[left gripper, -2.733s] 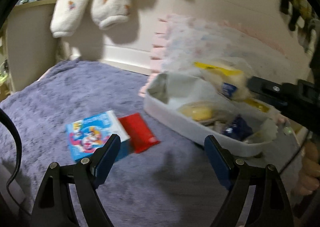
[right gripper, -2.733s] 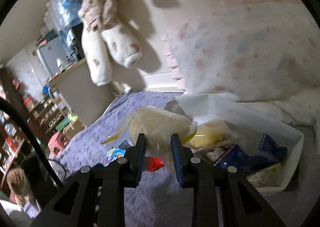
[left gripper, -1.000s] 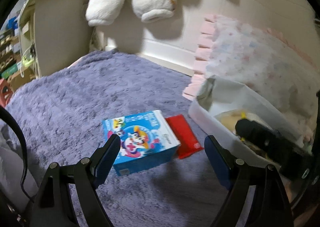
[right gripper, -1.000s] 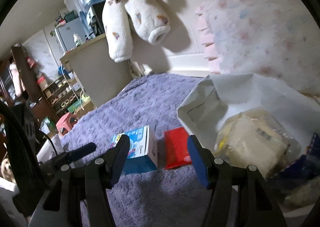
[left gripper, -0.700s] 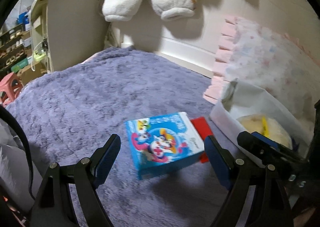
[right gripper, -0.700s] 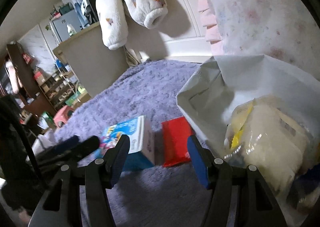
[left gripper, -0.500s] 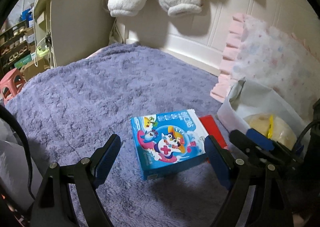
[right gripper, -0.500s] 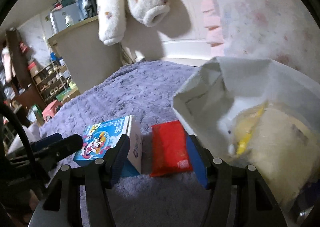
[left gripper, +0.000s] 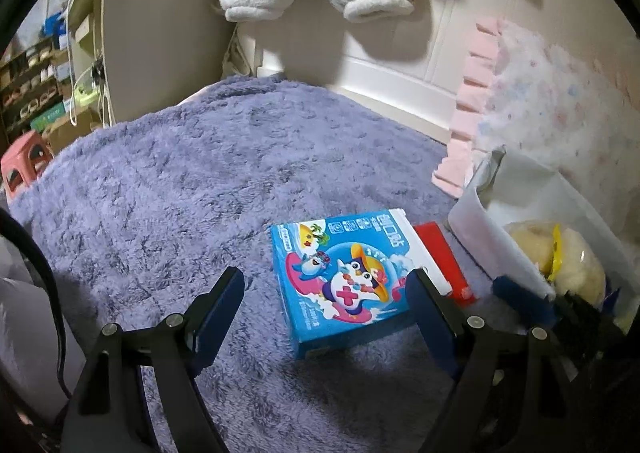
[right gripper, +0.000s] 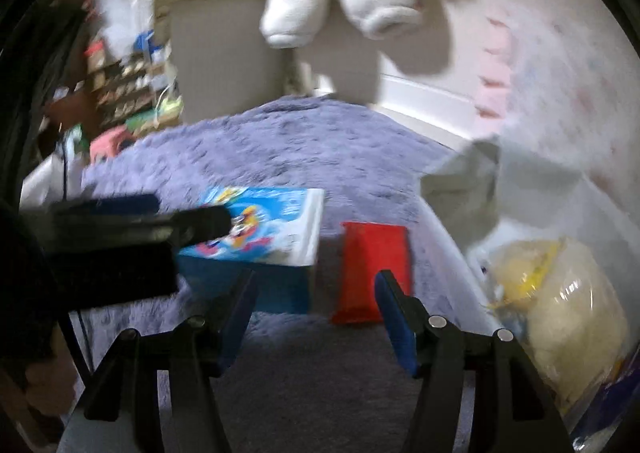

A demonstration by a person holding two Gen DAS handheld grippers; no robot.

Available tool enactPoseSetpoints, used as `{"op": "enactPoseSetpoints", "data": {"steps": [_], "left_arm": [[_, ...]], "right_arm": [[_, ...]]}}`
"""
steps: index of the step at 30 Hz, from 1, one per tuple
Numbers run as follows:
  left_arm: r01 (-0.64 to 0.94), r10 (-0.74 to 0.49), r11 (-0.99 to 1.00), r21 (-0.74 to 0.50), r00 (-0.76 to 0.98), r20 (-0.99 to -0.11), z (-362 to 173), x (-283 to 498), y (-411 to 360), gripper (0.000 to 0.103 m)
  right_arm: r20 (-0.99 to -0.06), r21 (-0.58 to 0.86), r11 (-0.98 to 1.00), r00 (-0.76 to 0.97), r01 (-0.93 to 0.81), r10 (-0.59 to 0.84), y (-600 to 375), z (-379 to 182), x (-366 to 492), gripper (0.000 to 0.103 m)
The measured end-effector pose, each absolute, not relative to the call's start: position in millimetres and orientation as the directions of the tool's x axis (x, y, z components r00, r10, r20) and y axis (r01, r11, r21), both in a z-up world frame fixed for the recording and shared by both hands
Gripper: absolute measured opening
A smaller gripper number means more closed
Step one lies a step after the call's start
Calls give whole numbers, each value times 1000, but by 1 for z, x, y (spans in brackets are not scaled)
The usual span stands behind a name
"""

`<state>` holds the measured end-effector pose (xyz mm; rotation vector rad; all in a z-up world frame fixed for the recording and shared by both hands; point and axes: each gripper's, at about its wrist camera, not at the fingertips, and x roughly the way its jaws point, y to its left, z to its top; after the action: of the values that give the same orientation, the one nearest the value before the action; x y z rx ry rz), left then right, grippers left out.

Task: Organize objects
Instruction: 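Move the right gripper to the red packet and grasp it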

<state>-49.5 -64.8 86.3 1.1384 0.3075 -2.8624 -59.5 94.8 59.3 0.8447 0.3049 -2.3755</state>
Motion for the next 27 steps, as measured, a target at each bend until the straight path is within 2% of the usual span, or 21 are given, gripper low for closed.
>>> {"op": "enactPoseSetpoints", "data": {"steps": [4, 5, 13, 15, 17, 18, 20, 22, 24, 27], "left_arm": [[147, 54, -961, -232, -726, -686, 84, -51, -79, 82], [160, 51, -958, -239, -723, -689, 83, -51, -81, 82], [120, 77, -968, -219, -690, -720, 75, -55, -71, 82], [101, 76, -975, -198, -683, -727, 73, -56, -64, 82], [83, 79, -980, -181, -671, -737, 70, -58, -58, 82], [70, 89, -982, -178, -658, -748, 67, -60, -54, 82], [46, 104, -984, -173, -640, -762, 62, -62, -48, 83], [40, 91, -988, -149, -628, -773, 60, -63, -44, 80], [35, 75, -992, -123, -618, -783, 58, -64, -42, 80], [33, 83, -991, -131, -615, -784, 57, -65, -43, 80]], "right_arm": [[-691, -37, -822, -609, 568, -389, 94, 36, -72, 59], [-695, -36, -839, -616, 543, -369, 98, 32, -78, 56], [-708, 251, -885, -548, 392, -444, 145, 9, -127, 57], [-708, 239, -888, -555, 393, -436, 142, 9, -128, 59], [-722, 219, -879, -536, 423, -438, 133, 7, -127, 67], [-741, 180, -881, -528, 438, -415, 124, 4, -126, 71], [-773, 67, -892, -542, 447, -330, 109, -1, -125, 73], [-774, 2, -893, -564, 449, -286, 101, -1, -121, 64], [-765, 35, -893, -563, 449, -313, 106, 1, -121, 64], [-748, 80, -899, -570, 430, -339, 118, 5, -119, 43]]}}
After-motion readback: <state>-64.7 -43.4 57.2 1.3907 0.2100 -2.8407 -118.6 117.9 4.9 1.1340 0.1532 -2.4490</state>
